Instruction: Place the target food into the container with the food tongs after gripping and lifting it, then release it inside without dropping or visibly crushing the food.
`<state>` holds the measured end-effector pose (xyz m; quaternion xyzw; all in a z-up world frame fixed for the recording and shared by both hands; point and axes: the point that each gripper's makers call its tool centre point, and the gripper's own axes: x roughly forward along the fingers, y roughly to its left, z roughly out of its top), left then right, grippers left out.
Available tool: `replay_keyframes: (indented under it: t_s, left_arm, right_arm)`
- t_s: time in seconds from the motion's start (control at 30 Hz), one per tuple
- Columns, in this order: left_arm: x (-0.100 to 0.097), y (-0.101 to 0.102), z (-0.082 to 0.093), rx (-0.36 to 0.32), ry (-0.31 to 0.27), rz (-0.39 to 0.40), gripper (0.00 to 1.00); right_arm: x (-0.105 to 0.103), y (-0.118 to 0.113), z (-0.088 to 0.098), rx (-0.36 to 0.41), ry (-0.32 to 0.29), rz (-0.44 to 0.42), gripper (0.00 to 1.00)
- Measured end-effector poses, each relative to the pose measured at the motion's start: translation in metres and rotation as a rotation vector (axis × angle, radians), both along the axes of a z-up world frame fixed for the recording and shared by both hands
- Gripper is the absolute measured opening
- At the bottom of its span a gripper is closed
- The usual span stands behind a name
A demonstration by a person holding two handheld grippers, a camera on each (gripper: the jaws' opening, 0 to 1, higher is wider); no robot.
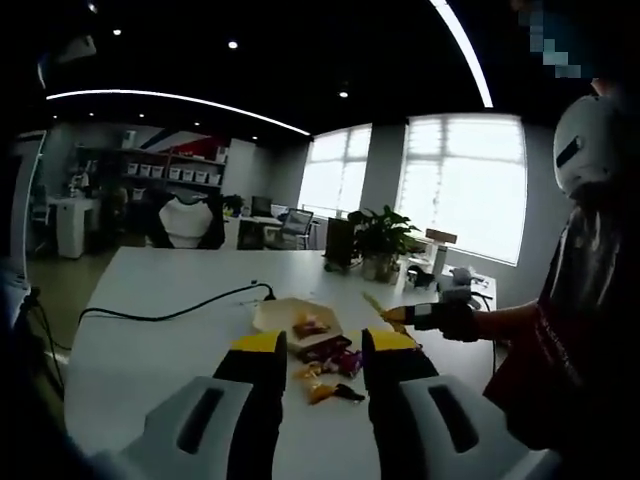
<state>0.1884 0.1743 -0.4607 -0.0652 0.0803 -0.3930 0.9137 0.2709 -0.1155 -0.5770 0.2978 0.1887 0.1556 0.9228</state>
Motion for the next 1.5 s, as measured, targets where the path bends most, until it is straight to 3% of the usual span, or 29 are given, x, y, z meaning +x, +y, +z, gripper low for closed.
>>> replay_keyframes:
  t_s: [0.1,0.17,0.23,0.33,0.43,0.5,0.53,0.57,0.63,0.67,0.73,0.77,0.87,0.93,1.03,1.1,1.2,1.27,1.3,1.4,1.43,1.5]
  left_arm:
    - [-0.002,0.004,-0.001,0.002,0.003,0.006,0.32]
    - [-0.002,0.006,-0.001,-0.008,0.007,0.01,0.31]
    - [0.0,0.003,0.004,-0.04,0.005,-0.001,0.3]
    - [0.007,-0.018,0.017,-0.084,-0.008,-0.076,0.28]
    - [0.019,-0.053,0.023,-0.052,-0.03,-0.191,0.28]
    - [0.026,-0.078,0.027,-0.067,-0.03,-0.272,0.28]
    - [0.032,-0.094,0.026,-0.073,0.009,-0.311,0.28]
    - [0.035,-0.105,0.027,-0.041,-0.008,-0.337,0.28]
    - [0.039,-0.125,0.033,0.012,-0.078,-0.383,0.28]
    - [0.038,-0.133,0.036,0.0,-0.082,-0.401,0.28]
    - [0.038,-0.143,0.035,-0.051,-0.045,-0.434,0.28]
    - [0.044,-0.147,0.025,-0.08,0.025,-0.437,0.28]
    - [0.051,-0.146,0.006,-0.059,0.067,-0.435,0.29]
    - [0.051,-0.151,0.001,-0.105,0.137,-0.468,0.31]
    - [0.058,-0.166,0.005,-0.153,0.134,-0.52,0.34]
    - [0.06,-0.18,0.012,-0.179,0.091,-0.576,0.38]
    - [0.059,-0.194,0.012,-0.22,0.136,-0.649,0.43]
    - [0.055,-0.205,0.006,-0.196,0.15,-0.699,0.43]
    - [0.051,-0.208,0.012,-0.241,0.163,-0.723,0.43]
    - [0.035,-0.213,0.023,-0.296,0.152,-0.827,0.24]
    - [0.03,-0.215,0.03,-0.334,0.151,-0.853,0.23]
    - [0.033,-0.215,0.026,-0.31,0.156,-0.848,0.22]
  right_arm:
    - [-0.002,0.0,0.014,0.033,-0.026,-0.004,0.18]
    - [-0.004,0.004,0.03,0.085,-0.06,0.007,0.18]
    - [-0.01,0.013,0.048,0.083,-0.117,0.053,0.18]
    - [-0.023,0.033,0.067,0.016,-0.186,0.142,0.18]
    - [-0.036,0.052,0.079,-0.041,-0.25,0.23,0.18]
    - [-0.039,0.058,0.075,-0.129,-0.272,0.265,0.18]
    - [-0.039,0.061,0.065,-0.221,-0.271,0.294,0.18]
    - [-0.038,0.062,0.051,-0.315,-0.267,0.316,0.18]
    - [-0.039,0.067,0.036,-0.364,-0.246,0.345,0.18]
    - [-0.039,0.071,0.035,-0.324,-0.245,0.338,0.18]
    - [-0.041,0.071,0.03,-0.32,-0.266,0.369,0.18]
    - [-0.042,0.076,0.034,-0.291,-0.283,0.363,0.18]
    - [-0.046,0.082,0.046,-0.199,-0.316,0.37,0.19]
    - [-0.05,0.085,0.061,-0.138,-0.359,0.394,0.19]
    - [-0.062,0.09,0.076,-0.085,-0.402,0.482,0.19]
    - [-0.066,0.09,0.078,-0.116,-0.424,0.524,0.19]
    - [-0.073,0.088,0.083,-0.119,-0.447,0.564,0.2]
    - [-0.076,0.086,0.086,-0.115,-0.457,0.576,0.21]
    - [-0.08,0.084,0.086,-0.112,-0.455,0.588,0.21]
    - [-0.082,0.078,0.088,-0.1,-0.46,0.585,0.2]
    - [-0.085,0.077,0.088,-0.098,-0.466,0.591,0.2]
    - [-0.085,0.078,0.089,-0.101,-0.47,0.593,0.2]
